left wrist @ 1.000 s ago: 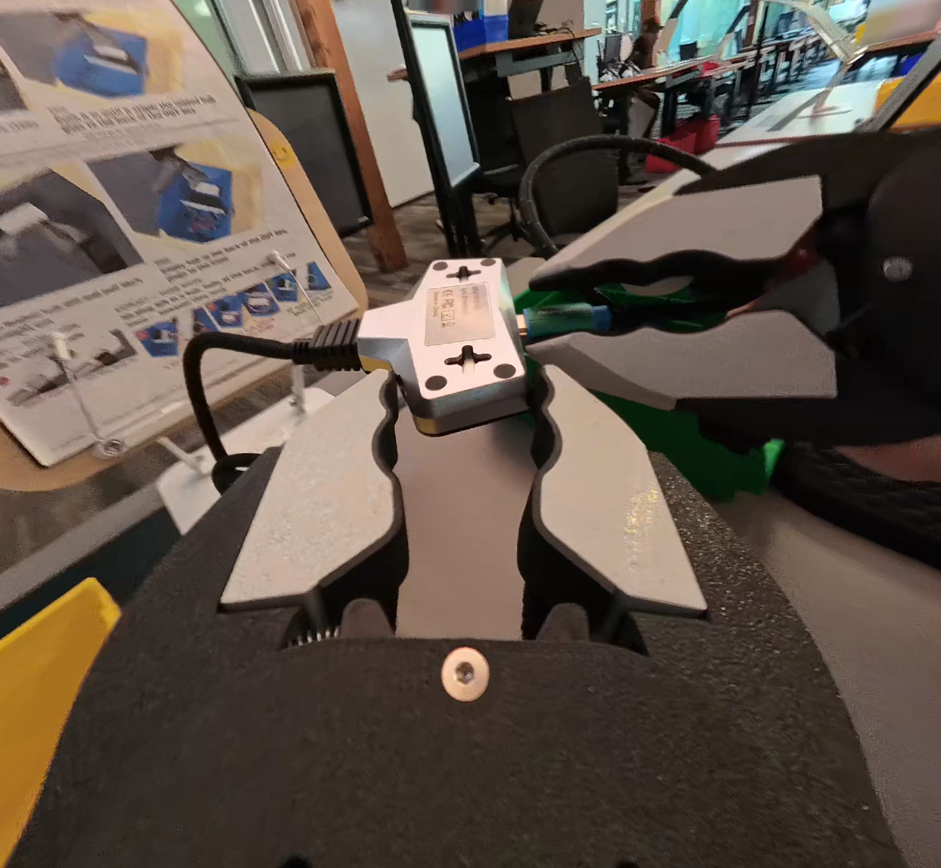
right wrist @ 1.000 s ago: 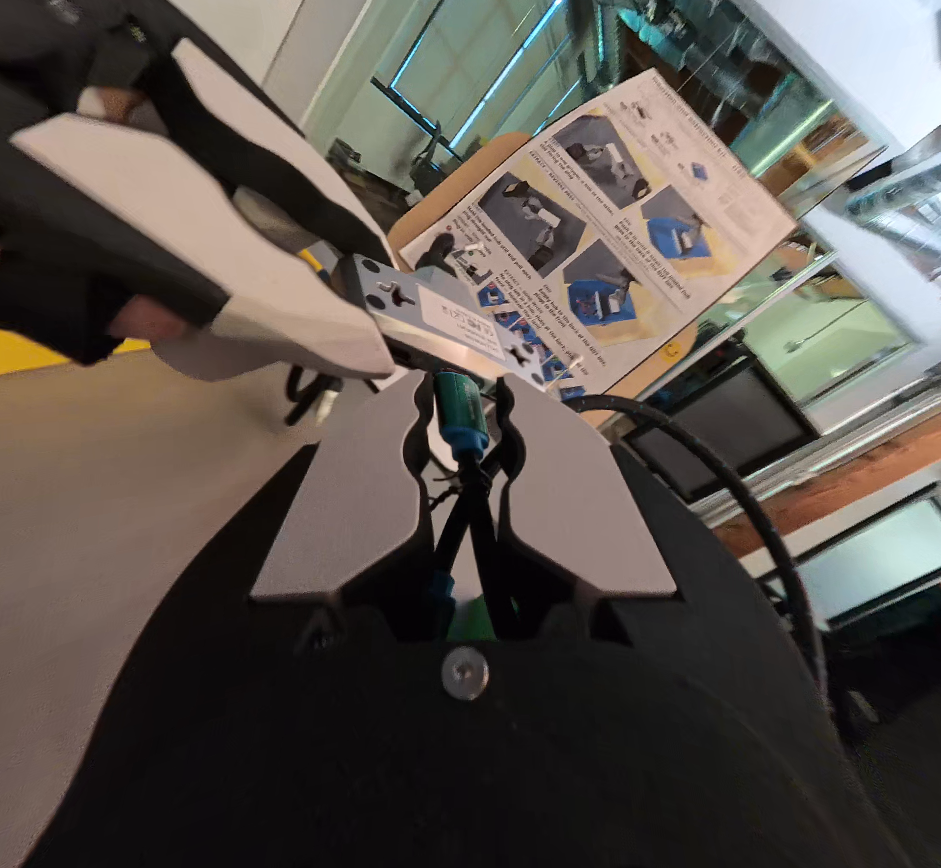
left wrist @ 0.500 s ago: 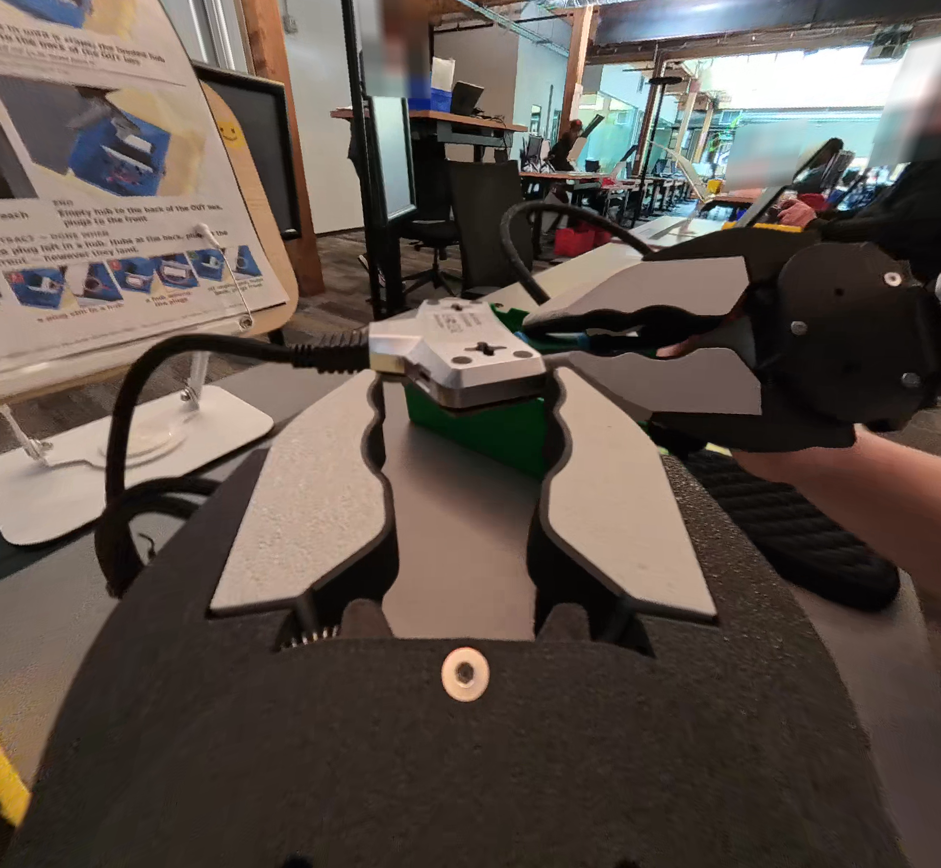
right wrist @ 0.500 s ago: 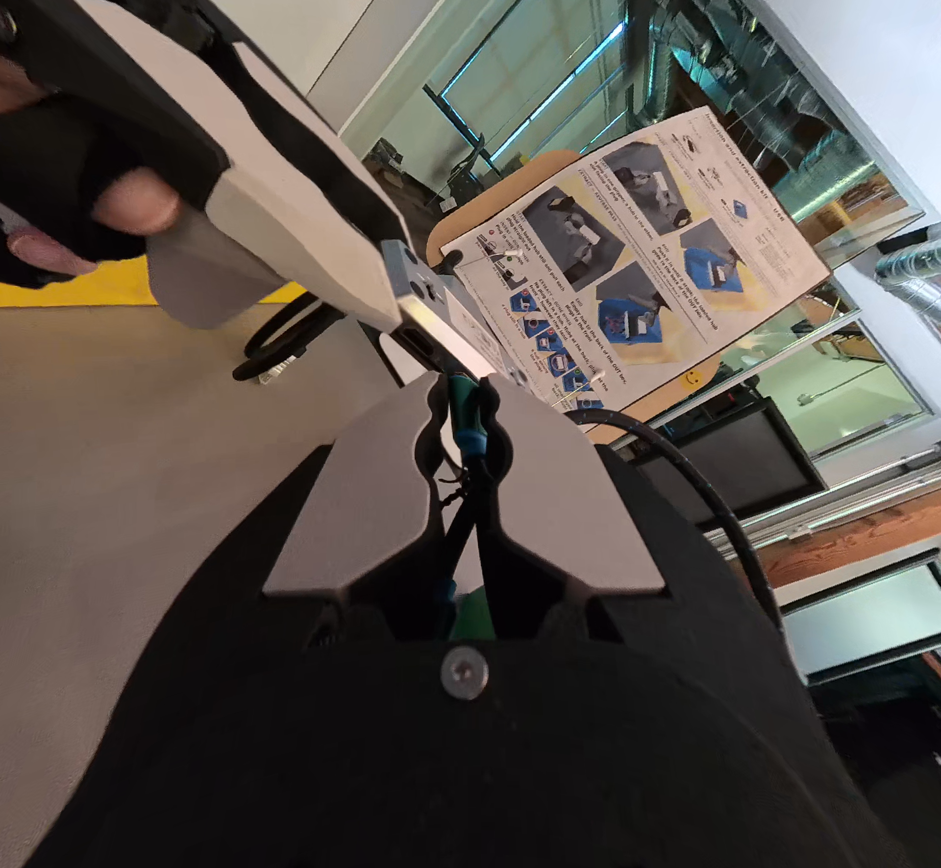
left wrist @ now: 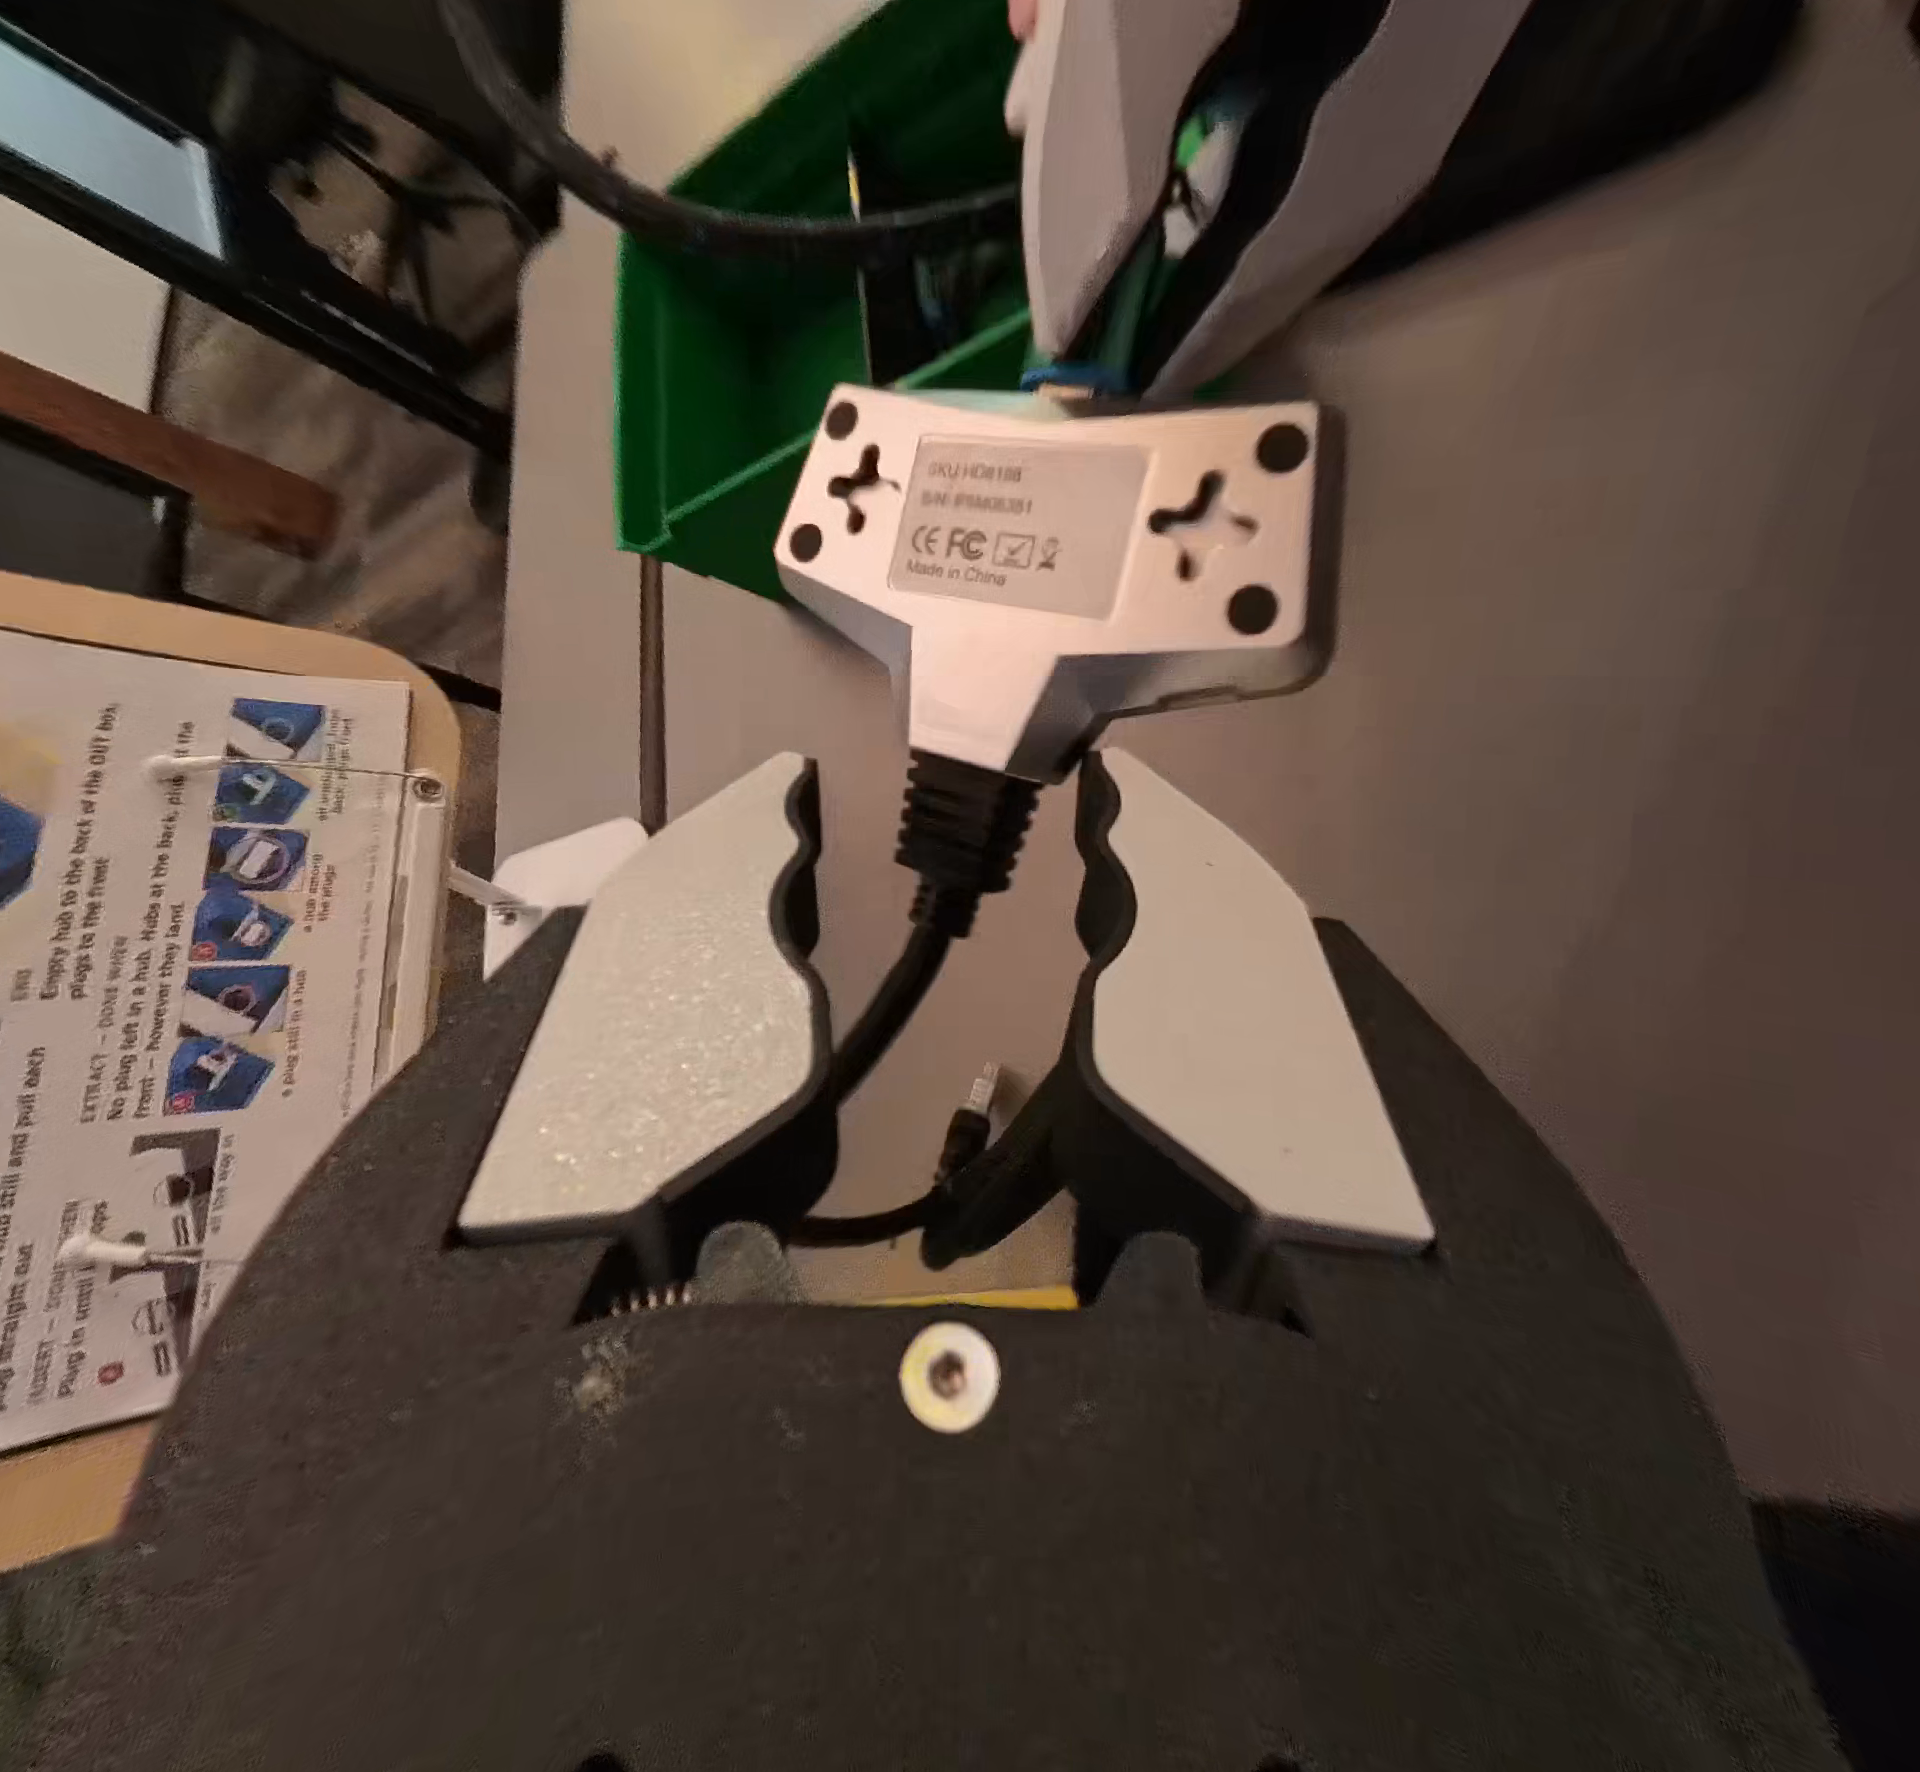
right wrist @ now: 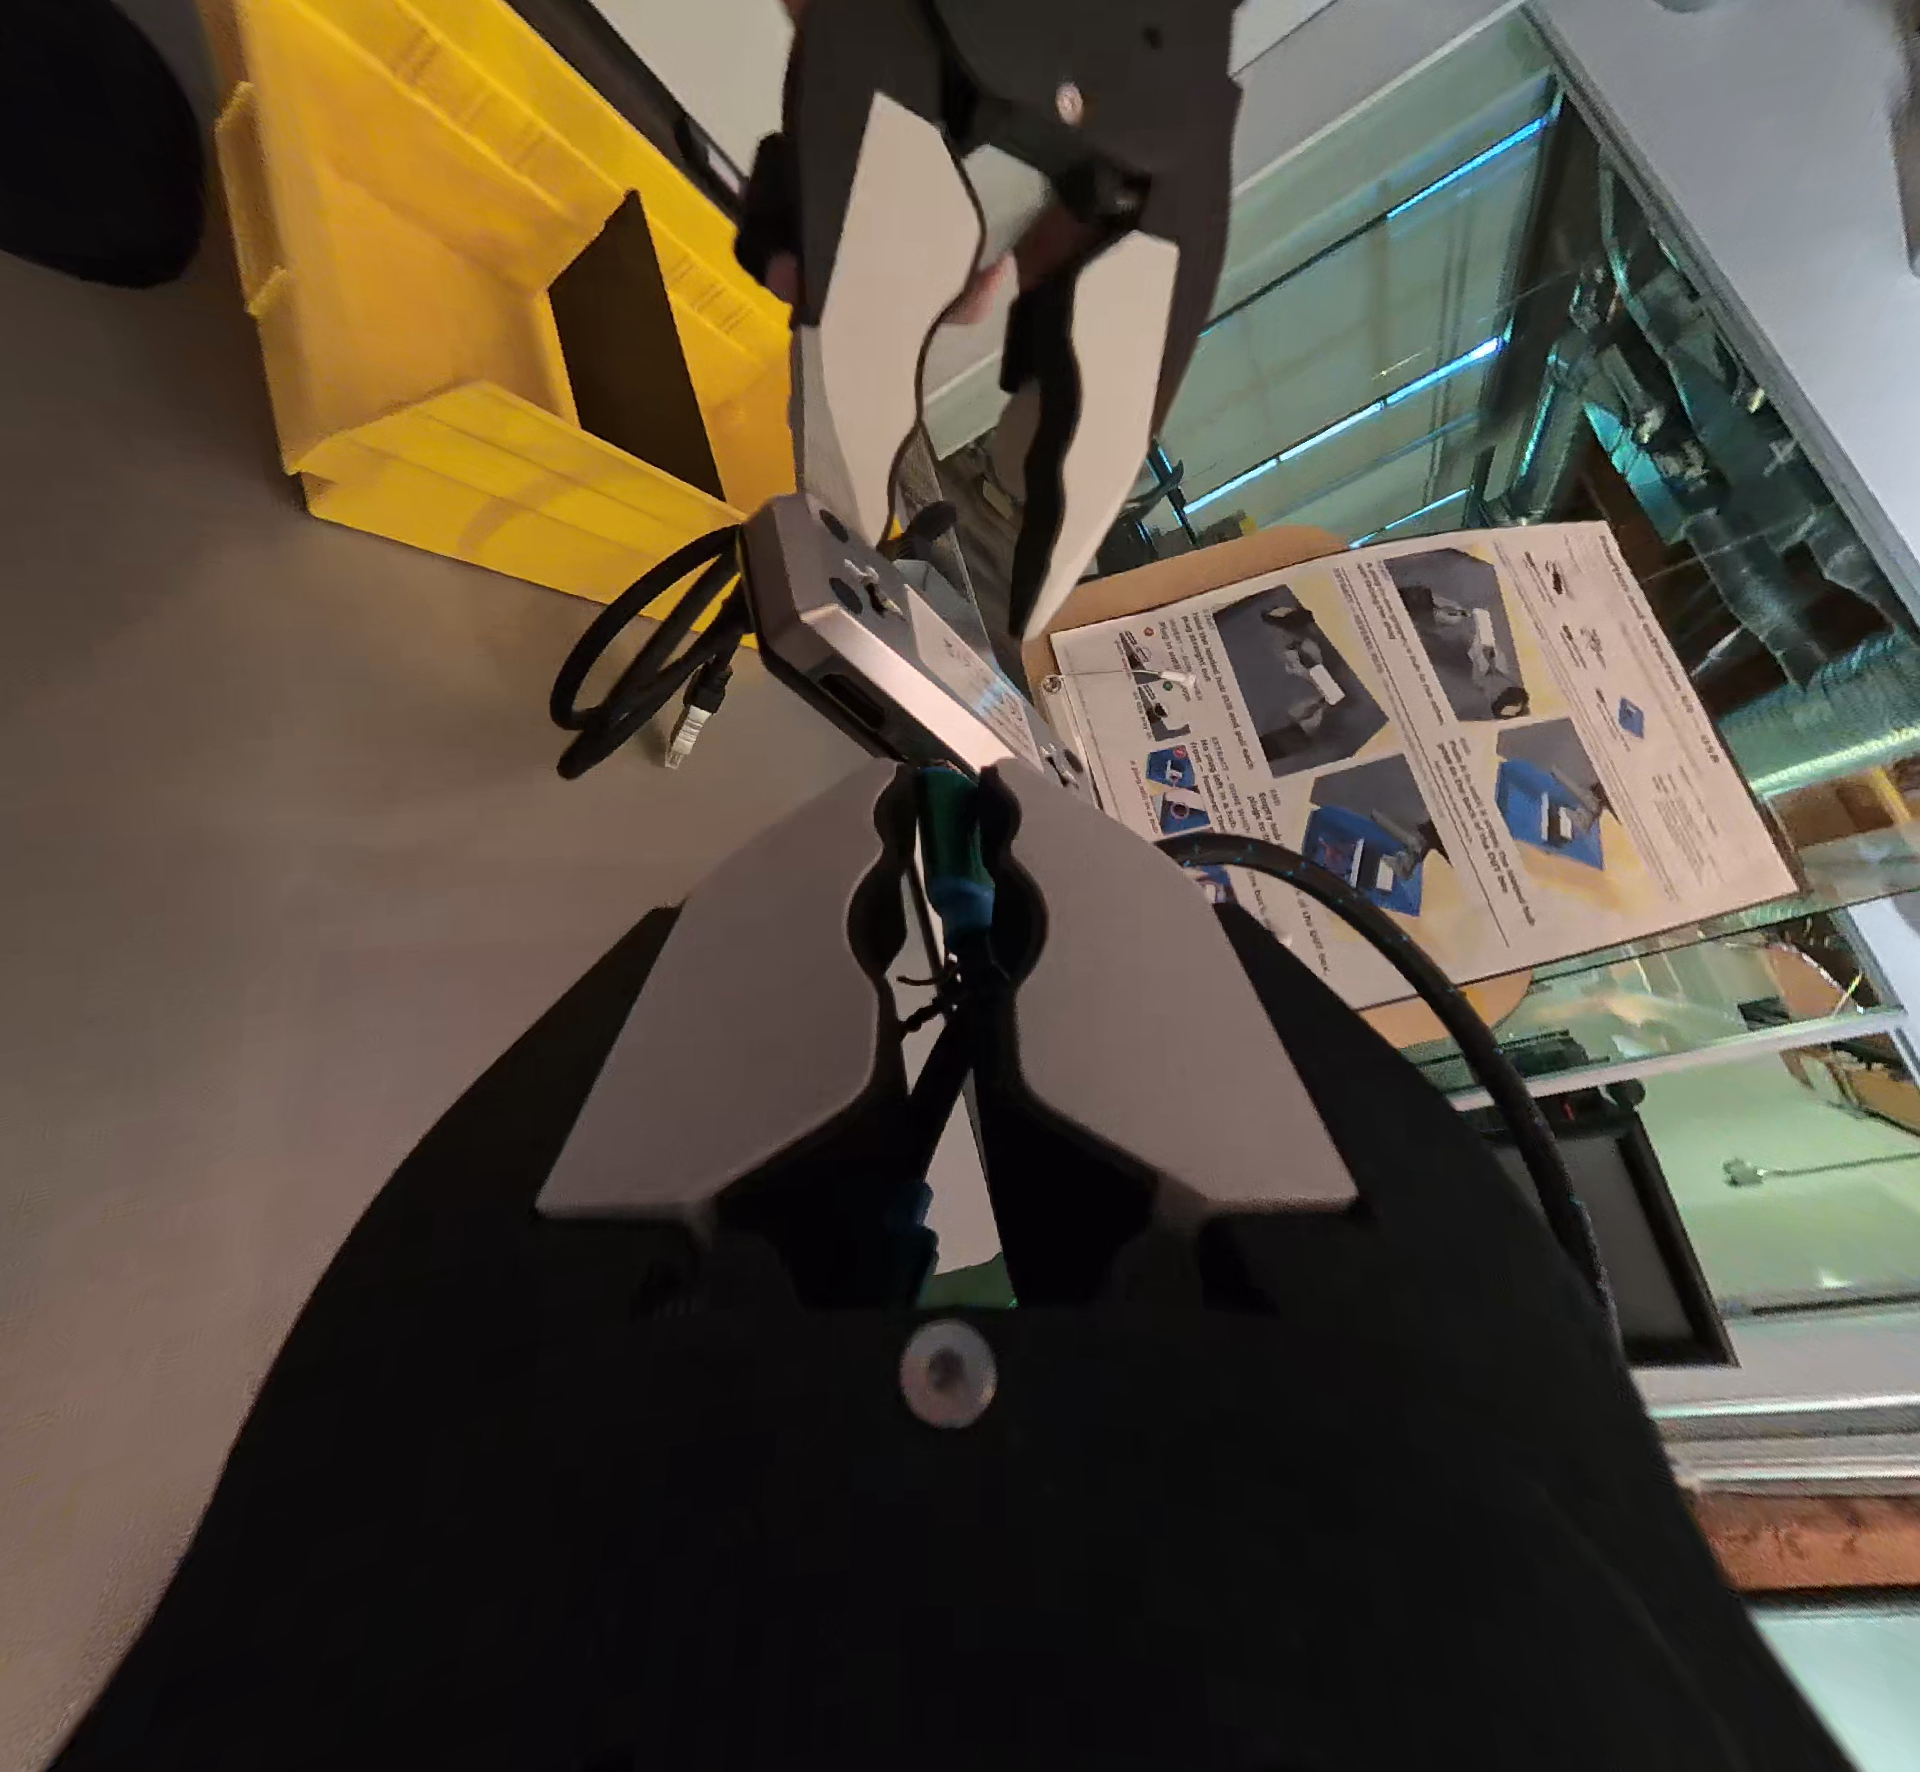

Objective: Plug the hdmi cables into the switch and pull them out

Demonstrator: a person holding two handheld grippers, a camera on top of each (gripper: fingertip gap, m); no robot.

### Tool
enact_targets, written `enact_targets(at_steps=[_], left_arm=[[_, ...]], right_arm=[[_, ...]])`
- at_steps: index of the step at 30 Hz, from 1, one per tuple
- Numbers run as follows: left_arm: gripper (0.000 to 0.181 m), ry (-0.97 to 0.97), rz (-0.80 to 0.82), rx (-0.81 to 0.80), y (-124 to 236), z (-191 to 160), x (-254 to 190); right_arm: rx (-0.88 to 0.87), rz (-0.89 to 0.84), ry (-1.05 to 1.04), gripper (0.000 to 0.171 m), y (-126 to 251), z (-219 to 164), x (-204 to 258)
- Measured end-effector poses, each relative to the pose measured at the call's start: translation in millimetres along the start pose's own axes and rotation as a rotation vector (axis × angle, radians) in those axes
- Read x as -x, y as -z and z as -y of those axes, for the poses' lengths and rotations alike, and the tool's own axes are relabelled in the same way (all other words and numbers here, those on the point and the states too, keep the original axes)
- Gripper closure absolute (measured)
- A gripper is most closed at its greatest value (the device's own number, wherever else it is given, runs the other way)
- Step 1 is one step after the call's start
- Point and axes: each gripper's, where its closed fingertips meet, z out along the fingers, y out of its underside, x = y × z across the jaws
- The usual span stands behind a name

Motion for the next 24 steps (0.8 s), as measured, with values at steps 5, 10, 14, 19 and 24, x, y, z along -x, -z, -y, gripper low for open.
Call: enact_targets(at_steps=[5,10,14,19,24], left_arm=[[0.14,-0.036,-0.116,0.018,-18,1,-18],[0.142,-0.037,-0.105,0.042,-25,-3,-20],[0.143,-0.128,0.025,0.067,-20,0,-9],[0.144,-0.171,0.127,0.106,-12,0,-1],[0.144,-0.231,0.192,0.163,-11,-4,5]], right_arm=[[-0.01,0.023,0.073,0.162,6,5,5],[0.007,0.039,0.118,0.162,7,-1,9],[0.022,0.008,0.03,0.154,5,-5,-2],[0.067,0.086,-0.276,0.144,2,-9,-10],[0.173,0.27,-0.468,0.151,-3,-16,-4]])
